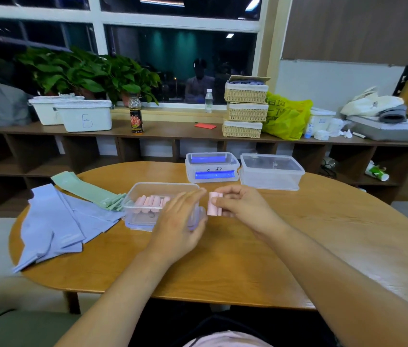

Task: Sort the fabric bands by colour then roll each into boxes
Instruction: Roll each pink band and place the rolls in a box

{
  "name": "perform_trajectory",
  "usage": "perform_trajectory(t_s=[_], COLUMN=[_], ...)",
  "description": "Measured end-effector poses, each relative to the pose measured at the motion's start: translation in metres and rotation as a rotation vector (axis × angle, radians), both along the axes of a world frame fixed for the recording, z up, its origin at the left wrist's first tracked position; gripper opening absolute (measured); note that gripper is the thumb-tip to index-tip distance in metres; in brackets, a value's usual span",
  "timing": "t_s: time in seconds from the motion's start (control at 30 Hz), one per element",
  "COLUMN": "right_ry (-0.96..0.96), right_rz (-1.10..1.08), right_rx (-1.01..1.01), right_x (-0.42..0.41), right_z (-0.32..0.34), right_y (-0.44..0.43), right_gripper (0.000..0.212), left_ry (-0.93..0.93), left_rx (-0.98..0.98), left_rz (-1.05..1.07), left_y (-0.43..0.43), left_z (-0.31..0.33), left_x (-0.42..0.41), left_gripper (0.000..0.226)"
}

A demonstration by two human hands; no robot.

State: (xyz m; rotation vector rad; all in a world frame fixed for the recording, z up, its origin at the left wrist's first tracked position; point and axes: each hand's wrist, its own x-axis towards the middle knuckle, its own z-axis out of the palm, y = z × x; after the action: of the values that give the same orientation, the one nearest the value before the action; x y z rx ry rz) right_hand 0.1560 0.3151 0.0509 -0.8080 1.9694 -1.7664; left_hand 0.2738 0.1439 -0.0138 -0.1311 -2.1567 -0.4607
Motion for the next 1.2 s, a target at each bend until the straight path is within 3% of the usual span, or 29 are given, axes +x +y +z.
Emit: perform_trajectory(t_s=[0.13, 0.27, 0.43, 0.57, 0.83, 1.2], right_ry=[0.106, 0.328, 0.666, 0.87, 0.973, 0.934], right_rz=[0.018, -0.014, -0.032, -0.067, -0.146, -0.105], right_rx=[0.144, 0.361, 0.731, 0.987, 1.174, 1.262], right_x=[-0.014, -0.023, -0.026, -0.022, -0.014, -0.01], right_z=[0.028, 0.042, 0.042, 0.035, 0.024, 0.019], right_y=[-0.049, -0.096, -0.127, -0.145, -0.159, -0.168], right_gripper=[0.022, 0.017, 0.014, 0.004, 0.004, 0.008], left_ry=[-0.023, -0.061, -0.145, -0.146, -0.184, -0.196], left_rx=[0.06, 0.187, 0.334, 0.339, 0.332, 0.325], left_rz=[0.252, 0.435, 0.486, 0.477, 0.493, 0.482], left_y=[-0.055, -0.083, -0.084, -0.083, -0.085, -0.088], left_z=[-0.001, -0.007, -0.014, -0.015, -0.018, -0.022], left_x=[0.028, 0.037, 0.031, 0.032, 0.03, 0.028], left_gripper=[0.034, 0.018, 0.009, 0.008, 0.01, 0.012])
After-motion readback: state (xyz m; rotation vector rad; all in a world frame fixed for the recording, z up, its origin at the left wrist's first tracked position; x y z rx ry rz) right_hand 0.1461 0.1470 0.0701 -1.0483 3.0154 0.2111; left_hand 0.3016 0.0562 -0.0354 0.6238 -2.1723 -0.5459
